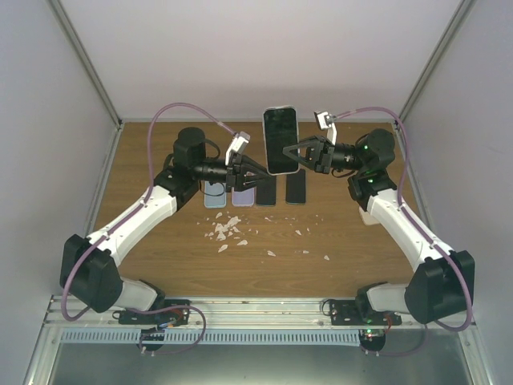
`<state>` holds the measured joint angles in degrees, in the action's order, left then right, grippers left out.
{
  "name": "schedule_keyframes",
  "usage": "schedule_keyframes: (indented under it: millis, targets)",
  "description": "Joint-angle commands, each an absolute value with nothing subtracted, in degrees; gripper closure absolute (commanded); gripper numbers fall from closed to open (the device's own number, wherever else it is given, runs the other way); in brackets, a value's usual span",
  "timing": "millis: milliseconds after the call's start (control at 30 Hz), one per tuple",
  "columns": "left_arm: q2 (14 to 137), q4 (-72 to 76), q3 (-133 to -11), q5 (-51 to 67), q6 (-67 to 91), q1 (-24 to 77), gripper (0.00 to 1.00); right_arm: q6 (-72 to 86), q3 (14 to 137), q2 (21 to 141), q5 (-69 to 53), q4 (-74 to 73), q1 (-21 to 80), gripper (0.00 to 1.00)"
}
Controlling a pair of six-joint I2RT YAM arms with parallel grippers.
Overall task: Take the phone out of the phone case
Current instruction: Remove the phone case from the phone.
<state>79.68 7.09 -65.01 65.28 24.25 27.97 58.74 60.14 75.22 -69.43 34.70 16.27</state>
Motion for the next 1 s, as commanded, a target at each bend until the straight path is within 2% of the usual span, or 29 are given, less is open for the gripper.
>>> schedule_keyframes:
  millis: [0,100,400,667,967]
  targets:
    - [80.02,11.59,-65.84,65.96,25.12,28.25,0.70,57.23,60.49,73.48,-68.74,36.71,15.80,0.99]
    - [79.83,12.47,-65.71,67.01,25.66,28.24,0.68,56.64,60.46,73.42,-68.66,36.10,15.79,1.00]
    - [79.58,15.00,-64.66,67.45,27.96,28.17,0.68,55.46,60.38,73.13,-68.76,34.80,15.79,1.00]
    - [80.29,9.79,-65.15,63.59,23.96,27.97,0.76,58.01,59.90,72.95,-69.45,37.86,15.79,1.00]
    - [81.26,6.03,-64.62,58.58,21.80,26.80,0.83,67.06,57.30,73.04,-70.43,49.61,15.74,1.00]
